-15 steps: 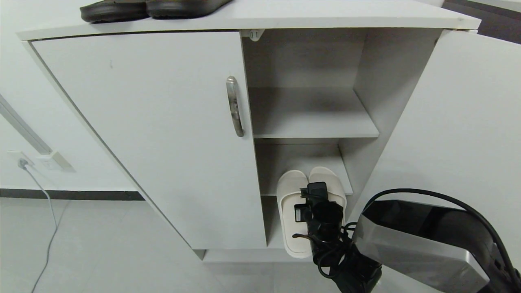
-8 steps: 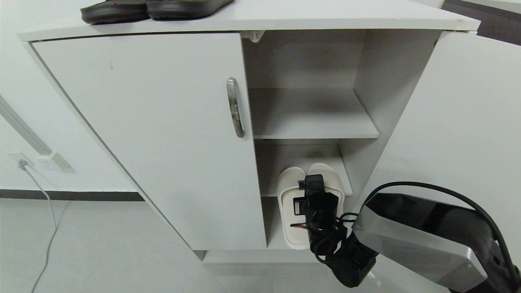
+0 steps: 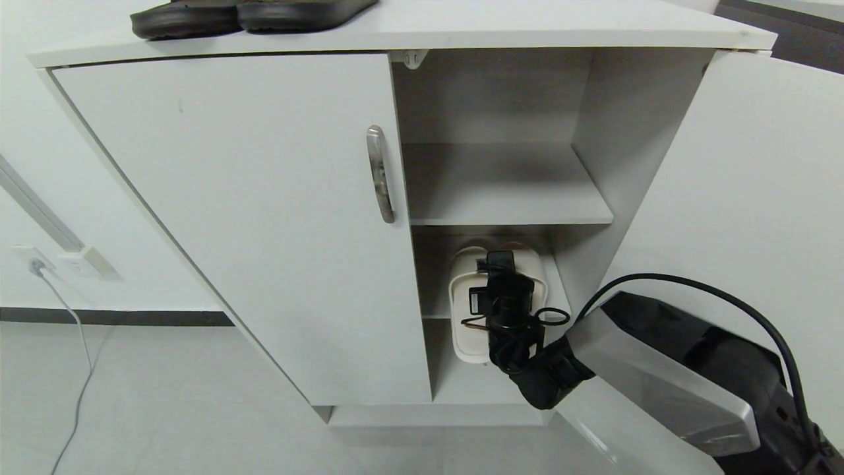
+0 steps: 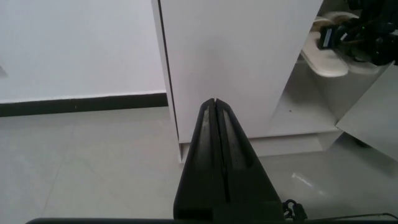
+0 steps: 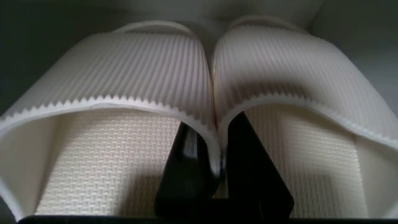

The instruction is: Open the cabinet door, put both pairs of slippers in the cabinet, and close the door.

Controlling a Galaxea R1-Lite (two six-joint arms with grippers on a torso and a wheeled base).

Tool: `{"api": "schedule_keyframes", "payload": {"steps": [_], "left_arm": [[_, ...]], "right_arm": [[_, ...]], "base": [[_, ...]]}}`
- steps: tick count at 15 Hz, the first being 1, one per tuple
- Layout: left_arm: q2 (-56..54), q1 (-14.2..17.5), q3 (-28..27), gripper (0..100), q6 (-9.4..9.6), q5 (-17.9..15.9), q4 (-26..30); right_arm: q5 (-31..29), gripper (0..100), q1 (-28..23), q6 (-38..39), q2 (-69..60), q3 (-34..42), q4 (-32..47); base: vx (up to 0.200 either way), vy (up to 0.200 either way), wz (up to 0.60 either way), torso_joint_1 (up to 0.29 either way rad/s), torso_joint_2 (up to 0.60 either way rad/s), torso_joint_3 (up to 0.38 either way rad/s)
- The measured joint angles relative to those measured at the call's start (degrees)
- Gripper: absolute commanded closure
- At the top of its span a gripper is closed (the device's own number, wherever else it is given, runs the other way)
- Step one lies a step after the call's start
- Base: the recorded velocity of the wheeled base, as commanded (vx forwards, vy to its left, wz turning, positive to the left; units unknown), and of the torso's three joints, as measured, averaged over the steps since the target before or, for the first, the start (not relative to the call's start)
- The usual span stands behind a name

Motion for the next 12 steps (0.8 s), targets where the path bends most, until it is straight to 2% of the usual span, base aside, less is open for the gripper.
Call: {"api": "schedule_keyframes", "payload": {"steps": [7, 11, 12], "left_arm": [[0.0, 0.0, 0.0, 100, 0.05, 0.1, 0.0], [0.0, 0.0, 0.0, 100, 0.07, 0.0, 0.0], [0.0, 0.0, 0.0, 100, 0.07, 0.0, 0.0]], "right_arm": [[2.9, 100, -3.7, 0.4, 5.0, -17.9, 12.1], [4.1, 100, -4.4, 2.6, 7.0, -24.7, 18.3], [4.3, 0, -4.4, 2.7, 7.3, -25.3, 18.6]], "base": [[0.000, 0.000, 0.00, 0.000, 0.00, 0.000], [0.000, 0.000, 0.00, 0.000, 0.00, 0.000], [0.000, 0.000, 0.00, 0.000, 0.00, 0.000]]}}
